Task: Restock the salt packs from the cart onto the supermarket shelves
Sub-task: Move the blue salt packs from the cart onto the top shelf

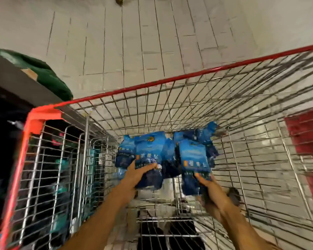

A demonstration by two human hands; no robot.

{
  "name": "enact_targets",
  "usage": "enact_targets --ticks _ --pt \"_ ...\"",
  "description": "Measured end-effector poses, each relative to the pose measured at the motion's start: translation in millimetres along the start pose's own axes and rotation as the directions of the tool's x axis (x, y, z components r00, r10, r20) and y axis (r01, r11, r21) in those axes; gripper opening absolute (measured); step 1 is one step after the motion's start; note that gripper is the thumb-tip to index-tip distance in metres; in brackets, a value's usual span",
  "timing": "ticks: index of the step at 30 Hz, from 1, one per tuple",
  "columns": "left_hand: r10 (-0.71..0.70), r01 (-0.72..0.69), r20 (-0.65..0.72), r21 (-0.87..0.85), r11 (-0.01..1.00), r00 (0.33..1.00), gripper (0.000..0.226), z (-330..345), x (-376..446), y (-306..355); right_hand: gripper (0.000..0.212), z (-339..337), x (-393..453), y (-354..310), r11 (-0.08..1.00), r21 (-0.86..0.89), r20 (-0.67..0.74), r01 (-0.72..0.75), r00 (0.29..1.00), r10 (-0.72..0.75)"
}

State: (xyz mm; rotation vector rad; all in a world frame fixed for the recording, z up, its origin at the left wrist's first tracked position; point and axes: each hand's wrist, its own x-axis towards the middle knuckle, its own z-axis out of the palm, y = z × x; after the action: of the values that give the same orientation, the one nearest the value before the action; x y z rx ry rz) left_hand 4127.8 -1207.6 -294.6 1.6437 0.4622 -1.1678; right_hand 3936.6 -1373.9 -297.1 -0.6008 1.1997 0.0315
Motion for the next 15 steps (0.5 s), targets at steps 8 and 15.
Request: enact_targets --ticks 8,15 --pt "0.120 -0.112 0.029 -0.216 0.970 0.992 0.073 -31.3 -149.8 49.3 0.075 28.1 -122.3 -41.5 0.987 -0.016 0.140 0.160 0.978 -0.157" --pt "0.390 -0.405 -0.108 -0.245 0.881 0.914 0.091 -63.2 -255.6 60.8 0.077 66.2 -194.9 -70.0 0.893 -0.204 0.321 0.401 0.889 -0.326"
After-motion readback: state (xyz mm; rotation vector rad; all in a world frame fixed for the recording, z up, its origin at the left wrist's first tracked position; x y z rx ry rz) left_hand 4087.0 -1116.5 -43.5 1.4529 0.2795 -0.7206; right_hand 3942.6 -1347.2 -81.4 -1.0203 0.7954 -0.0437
